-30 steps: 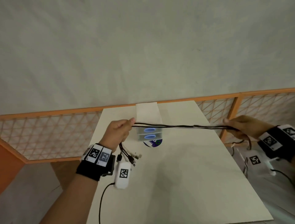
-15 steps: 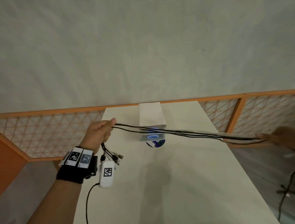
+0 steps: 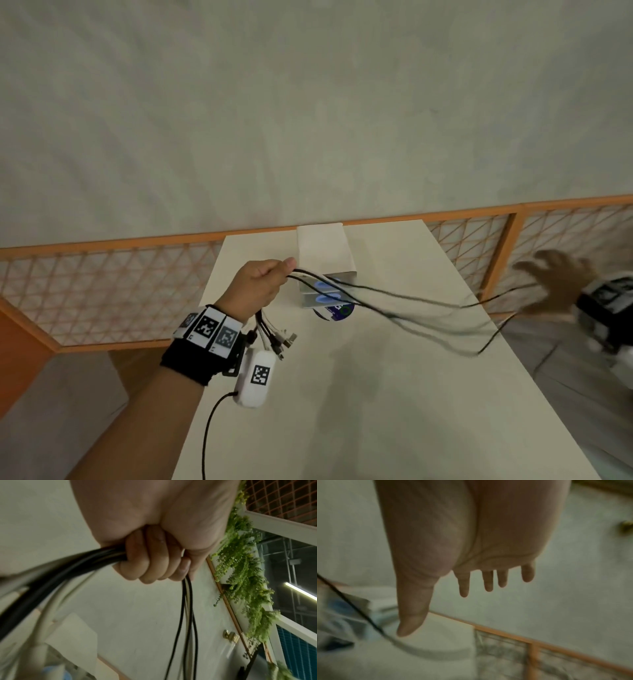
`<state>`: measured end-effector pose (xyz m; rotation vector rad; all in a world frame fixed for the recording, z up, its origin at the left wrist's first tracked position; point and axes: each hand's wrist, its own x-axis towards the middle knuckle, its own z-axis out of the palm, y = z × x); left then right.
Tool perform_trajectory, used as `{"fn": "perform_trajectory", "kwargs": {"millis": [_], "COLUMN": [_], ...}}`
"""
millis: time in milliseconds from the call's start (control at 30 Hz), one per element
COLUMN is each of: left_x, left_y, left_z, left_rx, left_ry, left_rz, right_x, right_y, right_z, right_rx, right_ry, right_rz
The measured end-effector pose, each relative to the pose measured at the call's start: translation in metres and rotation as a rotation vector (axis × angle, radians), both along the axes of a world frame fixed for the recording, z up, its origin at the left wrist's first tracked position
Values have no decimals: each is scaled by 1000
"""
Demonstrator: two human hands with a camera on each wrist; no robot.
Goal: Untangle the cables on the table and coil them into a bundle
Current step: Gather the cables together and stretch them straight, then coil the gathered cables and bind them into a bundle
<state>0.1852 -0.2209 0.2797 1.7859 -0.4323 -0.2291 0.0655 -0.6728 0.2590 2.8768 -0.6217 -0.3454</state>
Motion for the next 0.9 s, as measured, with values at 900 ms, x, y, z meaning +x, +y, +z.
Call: {"fn": "perform_trajectory", "kwargs": {"millis": [900], "left_x": [20], "left_y": [-32], "left_z": [-1], "left_rx": [-443], "left_ry": [265], "left_rz": [32], "right_x": [64], "right_y": [312], "right_z": [-36], "right_rx": [1772], "right_ry": [-314], "right_rz": [-62]}}
